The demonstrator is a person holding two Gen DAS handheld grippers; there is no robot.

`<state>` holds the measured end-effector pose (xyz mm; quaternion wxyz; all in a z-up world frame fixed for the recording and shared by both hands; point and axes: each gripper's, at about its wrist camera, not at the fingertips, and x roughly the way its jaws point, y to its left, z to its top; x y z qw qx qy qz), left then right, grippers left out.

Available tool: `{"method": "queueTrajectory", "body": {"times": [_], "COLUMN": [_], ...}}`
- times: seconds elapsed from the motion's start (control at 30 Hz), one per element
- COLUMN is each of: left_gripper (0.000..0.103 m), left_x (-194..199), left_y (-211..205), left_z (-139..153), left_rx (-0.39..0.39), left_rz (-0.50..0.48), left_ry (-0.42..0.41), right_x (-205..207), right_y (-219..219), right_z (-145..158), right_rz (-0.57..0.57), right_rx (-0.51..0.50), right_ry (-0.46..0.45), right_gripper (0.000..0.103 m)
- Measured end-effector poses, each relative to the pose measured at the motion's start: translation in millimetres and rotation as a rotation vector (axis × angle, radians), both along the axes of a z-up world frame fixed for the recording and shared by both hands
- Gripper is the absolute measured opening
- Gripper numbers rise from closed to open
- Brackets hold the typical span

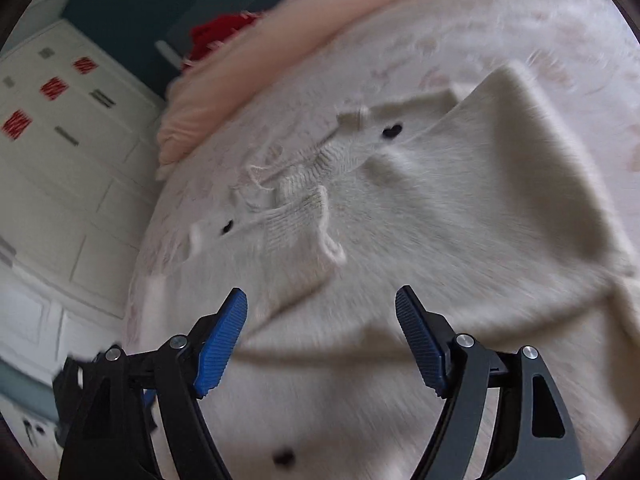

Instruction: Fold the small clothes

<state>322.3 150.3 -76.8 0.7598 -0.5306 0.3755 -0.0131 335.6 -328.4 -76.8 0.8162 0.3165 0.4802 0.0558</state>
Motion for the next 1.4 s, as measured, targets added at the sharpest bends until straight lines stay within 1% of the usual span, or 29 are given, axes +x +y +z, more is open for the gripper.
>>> {"method": "queueTrajectory", "body": {"times": [0.03,0.1,0.13,0.2,0.27,0.33,0.4,0.43,0.47,0.5,0.53,0.57,0.6,0.67,0.7,0.73,0.77,0.83,0.93,0.97,1.03,1.07,1.13,1.23,1.27,1.3,1.33,1.37,1.4], "left_gripper": [0.076,0.075,0.075,0.075,0.074,0.063,0.037,0.030,0.024,0.023,0.022,0.020,0.017,0.012,0.010,0.010,0.010,0.010,0.010,0.010,0.010,0.010,0.010,0.013,0.018,0.029,0.035,0.050,0.066], "left_x": [1.7,6.2,9.9,18.9,25.7,30.5,38.7,43.0,44.2,46.1,49.6,52.3,54.1,56.3,54.5,53.0,51.3,50.3,51.4,51.6,49.5,43.7,48.3,46.9,41.4,32.0,16.4,5.1,-18.6], "left_y": [2.4,-0.9,-1.0,-0.1,3.2,15.4,17.2,16.8,15.2,12.4,6.6,1.3,-4.1,-21.4,-28.4,-31.5,-35.6,-40.7,-40.8,-42.6,-51.5,-54.7,-54.9,-45.4,-41.8,-37.5,-30.9,-27.4,-18.8], "left_z": [-2.5,-8.1,-7.6,-6.7,-11.5,-21.1,-20.4,-17.3,-11.0,-7.3,-5.9,-7.2,-11.5,-27.1,-32.3,-32.5,-30.5,-27.8,-27.5,-27.7,-28.8,-28.1,-25.1,-22.0,-17.9,-14.3,-7.0,-2.2,6.4], "left_rx": [-0.021,-0.080,-0.105,-0.149,-0.202,-0.232,-0.213,-0.175,-0.120,-0.072,-0.014,0.014,0.042,0.120,0.158,0.189,0.234,0.294,0.325,0.350,0.436,0.462,0.472,0.416,0.396,0.388,0.379,0.380,0.401], "left_rz": [0.013,0.037,0.048,0.059,0.078,0.096,0.094,0.077,0.059,0.043,0.015,-0.009,-0.030,-0.074,-0.080,-0.080,-0.081,-0.097,-0.113,-0.122,-0.149,-0.157,-0.167,-0.195,-0.212,-0.220,-0.235,-0.244,-0.246], "left_ry": [0.007,-0.005,-0.012,-0.027,-0.014,0.022,0.038,0.039,0.041,0.042,0.041,0.051,0.068,0.118,0.117,0.103,0.086,0.070,0.048,0.036,-0.002,-0.017,-0.031,-0.032,-0.032,-0.032,-0.049,-0.059,-0.060], "right_x": [9.7,18.6,25.7,31.7,37.9,39.1,29.6,19.4,12.0,4.9,-1.5,-5.2,-7.0,-9.4,-13.7,-23.5,-26.1,-27.7,-34.4,-33.9,-28.3,-34.5,-45.1,-78.7,-92.2,-109.9,-133.9,-155.2,-175.5], "right_y": [7.6,15.3,19.6,22.4,25.6,22.8,8.3,-6.2,-17.4,-29.0,-45.6,-57.0,-73.9,-86.4,-88.9,-89.8,-90.0,-89.9,-91.7,-93.4,-92.3,-90.9,-92.7,-101.6,-106.9,-112.5,-117.6,-122.8,-128.7], "right_z": [-6.5,-5.9,-4.3,9.6,40.7,86.8,126.8,146.7,154.7,156.8,145.4,127.3,89.6,31.6,7.2,-9.3,-7.6,3.2,24.2,18.5,-15.3,-17.0,-3.0,19.1,24.4,28.2,30.3,30.8,28.0], "right_rz": [-0.003,-0.011,0.003,-0.003,0.020,0.030,0.011,-0.016,-0.039,-0.058,-0.079,-0.096,-0.119,-0.115,-0.097,-0.084,-0.093,-0.112,-0.122,-0.118,-0.067,-0.067,-0.088,-0.139,-0.152,-0.161,-0.171,-0.177,-0.179], "right_rx": [-0.005,-0.013,0.024,0.075,0.101,0.127,0.141,0.125,0.090,0.031,-0.059,-0.105,-0.139,-0.200,-0.220,-0.208,-0.195,-0.138,-0.121,-0.144,-0.204,-0.212,-0.201,-0.155,-0.145,-0.136,-0.131,-0.128,-0.130], "right_ry": [0.022,0.027,0.033,-0.003,-0.081,-0.199,-0.321,-0.389,-0.419,-0.433,-0.404,-0.355,-0.246,-0.064,0.006,0.012,-0.015,-0.053,-0.158,-0.149,-0.020,-0.047,-0.063,-0.084,-0.099,-0.106,-0.099,-0.089,-0.077], "right_gripper": [0.071,0.040,0.007,0.008,0.008,0.007,0.007,0.007,0.007,0.007,0.007,0.007,0.007,0.007,0.007,0.006,0.006,0.006,0.006,0.006,0.007,0.005,0.009,0.015,0.021,0.027,0.044,0.054,0.055]}}
